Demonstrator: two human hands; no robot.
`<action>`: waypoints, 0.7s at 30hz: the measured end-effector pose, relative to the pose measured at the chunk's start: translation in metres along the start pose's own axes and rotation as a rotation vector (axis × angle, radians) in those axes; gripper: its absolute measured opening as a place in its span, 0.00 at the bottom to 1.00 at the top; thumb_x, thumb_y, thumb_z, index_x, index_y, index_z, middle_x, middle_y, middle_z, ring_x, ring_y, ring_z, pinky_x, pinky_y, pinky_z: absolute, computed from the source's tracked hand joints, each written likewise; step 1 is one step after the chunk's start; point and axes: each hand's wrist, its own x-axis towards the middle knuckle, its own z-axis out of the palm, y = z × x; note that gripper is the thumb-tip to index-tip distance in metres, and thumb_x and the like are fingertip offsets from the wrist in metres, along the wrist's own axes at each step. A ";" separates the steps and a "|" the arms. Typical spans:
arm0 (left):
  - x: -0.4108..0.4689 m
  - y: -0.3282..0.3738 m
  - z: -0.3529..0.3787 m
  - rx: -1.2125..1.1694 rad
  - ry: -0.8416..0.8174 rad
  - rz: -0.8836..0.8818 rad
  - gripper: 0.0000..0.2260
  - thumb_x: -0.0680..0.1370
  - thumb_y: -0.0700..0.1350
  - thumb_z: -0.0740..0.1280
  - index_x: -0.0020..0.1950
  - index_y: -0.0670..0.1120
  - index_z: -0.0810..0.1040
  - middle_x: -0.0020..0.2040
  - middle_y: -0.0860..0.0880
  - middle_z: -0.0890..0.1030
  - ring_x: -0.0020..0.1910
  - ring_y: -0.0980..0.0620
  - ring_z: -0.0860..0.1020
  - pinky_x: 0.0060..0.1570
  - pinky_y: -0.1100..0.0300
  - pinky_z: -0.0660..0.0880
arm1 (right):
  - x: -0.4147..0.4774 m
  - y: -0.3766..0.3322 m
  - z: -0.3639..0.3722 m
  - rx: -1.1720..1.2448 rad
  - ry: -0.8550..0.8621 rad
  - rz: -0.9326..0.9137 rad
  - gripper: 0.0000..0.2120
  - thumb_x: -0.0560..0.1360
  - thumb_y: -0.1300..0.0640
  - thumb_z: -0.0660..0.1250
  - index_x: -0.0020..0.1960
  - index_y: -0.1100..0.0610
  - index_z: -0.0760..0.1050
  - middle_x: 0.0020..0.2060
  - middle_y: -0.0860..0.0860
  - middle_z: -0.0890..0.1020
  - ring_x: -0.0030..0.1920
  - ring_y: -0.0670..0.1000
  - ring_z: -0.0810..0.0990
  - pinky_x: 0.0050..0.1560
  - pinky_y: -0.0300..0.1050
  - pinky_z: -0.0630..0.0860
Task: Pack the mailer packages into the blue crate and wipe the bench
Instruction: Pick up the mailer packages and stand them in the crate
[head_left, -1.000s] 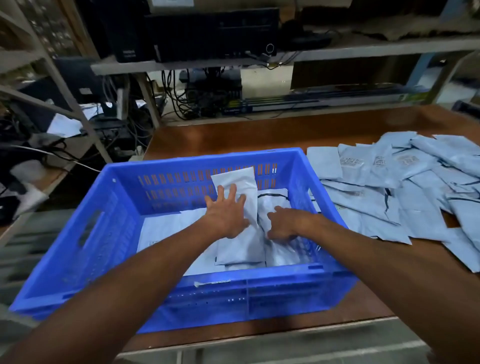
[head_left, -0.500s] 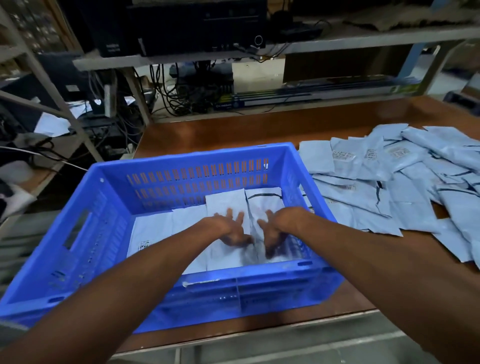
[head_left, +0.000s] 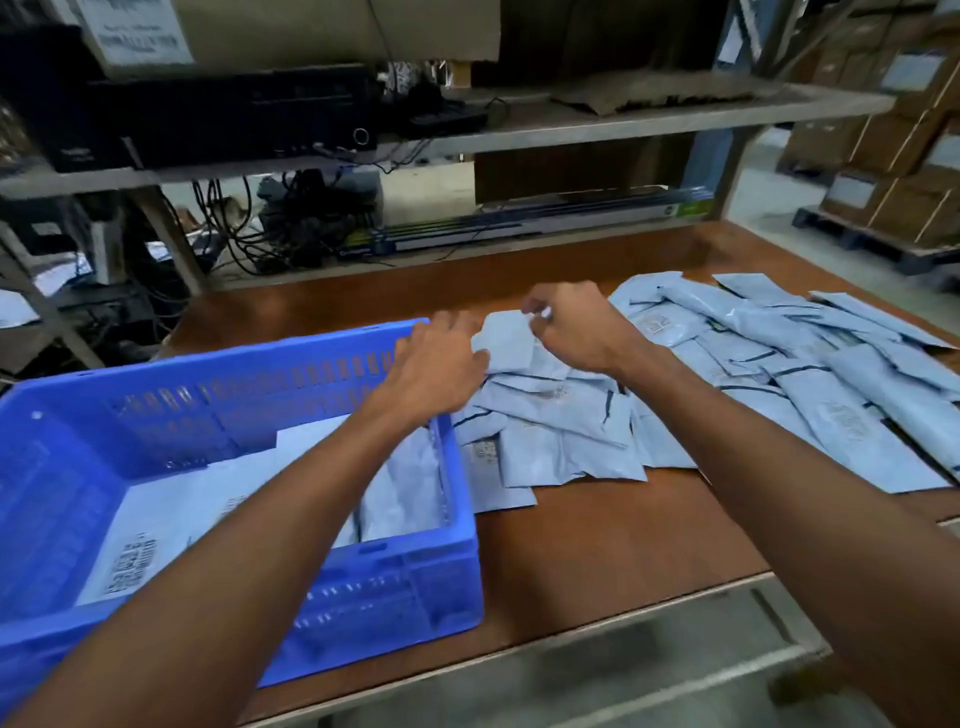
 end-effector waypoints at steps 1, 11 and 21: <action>0.005 0.022 0.010 0.013 -0.039 0.009 0.22 0.79 0.53 0.61 0.73 0.50 0.67 0.70 0.43 0.70 0.68 0.38 0.69 0.64 0.43 0.68 | -0.008 0.029 0.002 -0.024 -0.028 0.038 0.14 0.76 0.59 0.62 0.60 0.56 0.79 0.58 0.56 0.82 0.58 0.58 0.79 0.59 0.50 0.76; 0.090 0.056 0.108 -0.019 -0.186 -0.383 0.24 0.81 0.57 0.57 0.74 0.47 0.64 0.74 0.41 0.65 0.71 0.36 0.64 0.67 0.38 0.63 | 0.013 0.131 0.067 -0.144 -0.169 0.054 0.19 0.75 0.55 0.63 0.66 0.56 0.73 0.64 0.56 0.76 0.63 0.60 0.74 0.62 0.55 0.71; 0.148 0.023 0.179 0.151 -0.431 -0.343 0.26 0.82 0.63 0.50 0.79 0.59 0.51 0.80 0.46 0.54 0.75 0.36 0.57 0.70 0.36 0.55 | 0.050 0.172 0.157 -0.309 -0.376 0.059 0.31 0.81 0.39 0.47 0.80 0.47 0.46 0.79 0.54 0.40 0.78 0.62 0.38 0.75 0.64 0.38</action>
